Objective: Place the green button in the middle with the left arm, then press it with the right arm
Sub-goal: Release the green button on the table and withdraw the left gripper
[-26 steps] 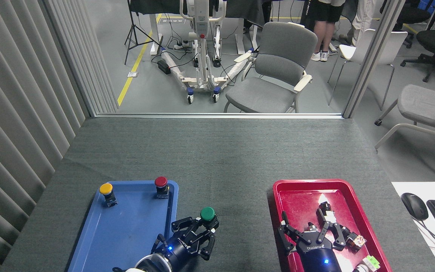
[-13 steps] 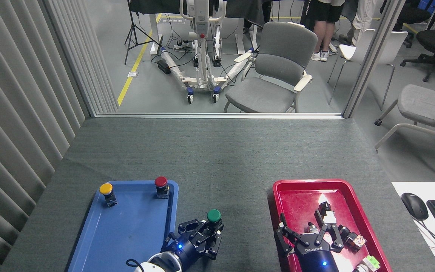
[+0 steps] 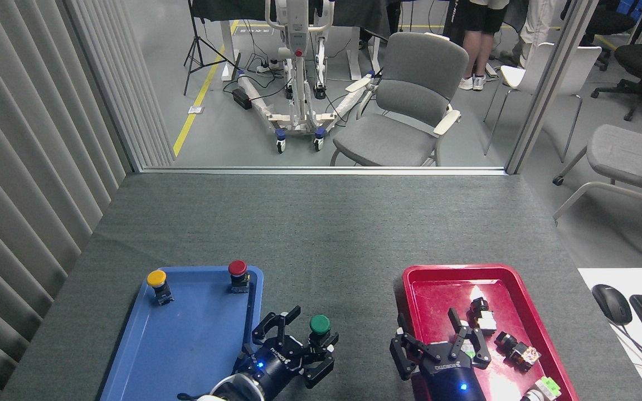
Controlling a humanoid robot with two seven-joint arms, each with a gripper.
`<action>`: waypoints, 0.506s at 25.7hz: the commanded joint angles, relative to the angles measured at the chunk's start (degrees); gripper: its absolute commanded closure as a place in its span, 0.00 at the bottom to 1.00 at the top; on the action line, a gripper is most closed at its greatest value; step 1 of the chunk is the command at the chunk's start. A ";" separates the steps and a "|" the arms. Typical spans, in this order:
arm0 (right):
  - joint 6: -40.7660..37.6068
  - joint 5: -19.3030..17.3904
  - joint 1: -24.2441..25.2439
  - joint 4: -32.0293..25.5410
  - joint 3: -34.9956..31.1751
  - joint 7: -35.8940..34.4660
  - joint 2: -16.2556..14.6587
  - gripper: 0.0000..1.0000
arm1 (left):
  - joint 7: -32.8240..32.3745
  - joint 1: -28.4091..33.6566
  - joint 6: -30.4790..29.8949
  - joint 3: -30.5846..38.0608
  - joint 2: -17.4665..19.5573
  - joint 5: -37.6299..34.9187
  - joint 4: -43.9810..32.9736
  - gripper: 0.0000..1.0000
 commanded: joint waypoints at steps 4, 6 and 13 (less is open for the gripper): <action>1.37 0.16 -2.99 1.85 6.36 0.33 0.71 0.19 | -0.26 11.87 4.31 9.50 4.09 2.34 -20.44 0.01; 1.11 0.16 -4.49 2.90 8.47 0.06 1.32 0.39 | -0.70 14.60 5.28 14.43 4.79 2.43 -24.58 0.01; 1.81 0.25 -11.52 11.87 16.82 -0.03 2.55 0.94 | -9.40 14.86 7.13 23.48 6.37 2.43 -25.19 0.01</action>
